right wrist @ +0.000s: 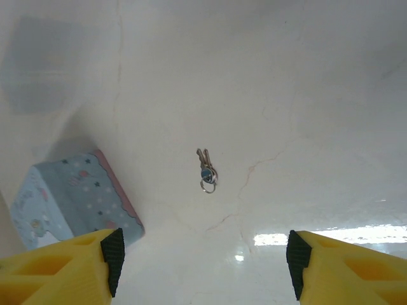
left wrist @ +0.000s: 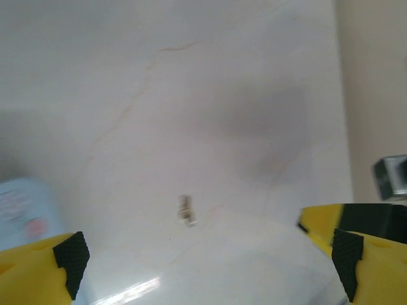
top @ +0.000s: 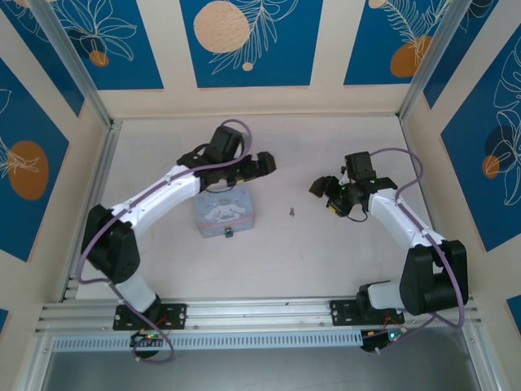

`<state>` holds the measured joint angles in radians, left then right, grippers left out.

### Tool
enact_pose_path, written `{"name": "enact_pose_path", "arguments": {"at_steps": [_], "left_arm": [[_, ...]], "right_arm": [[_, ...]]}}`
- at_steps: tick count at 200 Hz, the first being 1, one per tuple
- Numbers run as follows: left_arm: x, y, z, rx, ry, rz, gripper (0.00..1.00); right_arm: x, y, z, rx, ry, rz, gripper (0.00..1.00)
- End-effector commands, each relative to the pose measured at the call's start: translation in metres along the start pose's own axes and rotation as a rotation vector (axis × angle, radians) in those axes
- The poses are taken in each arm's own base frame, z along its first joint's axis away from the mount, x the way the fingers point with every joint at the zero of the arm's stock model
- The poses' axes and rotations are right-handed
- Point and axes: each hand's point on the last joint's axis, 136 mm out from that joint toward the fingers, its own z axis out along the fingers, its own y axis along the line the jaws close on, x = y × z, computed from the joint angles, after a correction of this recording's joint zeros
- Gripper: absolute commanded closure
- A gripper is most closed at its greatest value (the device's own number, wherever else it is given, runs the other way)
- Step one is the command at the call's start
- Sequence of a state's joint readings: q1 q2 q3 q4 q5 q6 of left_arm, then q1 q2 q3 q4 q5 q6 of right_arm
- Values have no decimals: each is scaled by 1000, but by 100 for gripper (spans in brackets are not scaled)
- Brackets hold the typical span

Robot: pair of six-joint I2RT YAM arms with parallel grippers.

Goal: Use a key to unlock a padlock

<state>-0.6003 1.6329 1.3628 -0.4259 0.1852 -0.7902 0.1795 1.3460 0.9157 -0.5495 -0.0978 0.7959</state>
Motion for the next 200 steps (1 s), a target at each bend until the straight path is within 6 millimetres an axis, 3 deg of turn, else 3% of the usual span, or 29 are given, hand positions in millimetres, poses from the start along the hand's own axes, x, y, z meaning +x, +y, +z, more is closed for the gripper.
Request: {"name": "enact_pose_path", "arguments": {"at_steps": [1, 35, 54, 73, 97, 200], "left_arm": [[-1, 56, -23, -101, -47, -25, 0], [11, 129, -55, -195, -89, -105, 0], [17, 154, -65, -234, -102, -127, 0], [23, 171, -67, -249, -94, -151, 0], [29, 181, -63, -251, -86, -165, 0], [35, 188, -36, -211, -51, -198, 0]], "right_arm": [[10, -8, 12, 79, 26, -61, 30], [15, 4, 33, 141, 72, -157, 30], [16, 12, 46, 179, 103, -214, 34], [16, 14, 61, 238, 132, -258, 45], [17, 14, 75, 300, 153, -293, 57], [28, 5, 105, 430, 188, -351, 64]]}}
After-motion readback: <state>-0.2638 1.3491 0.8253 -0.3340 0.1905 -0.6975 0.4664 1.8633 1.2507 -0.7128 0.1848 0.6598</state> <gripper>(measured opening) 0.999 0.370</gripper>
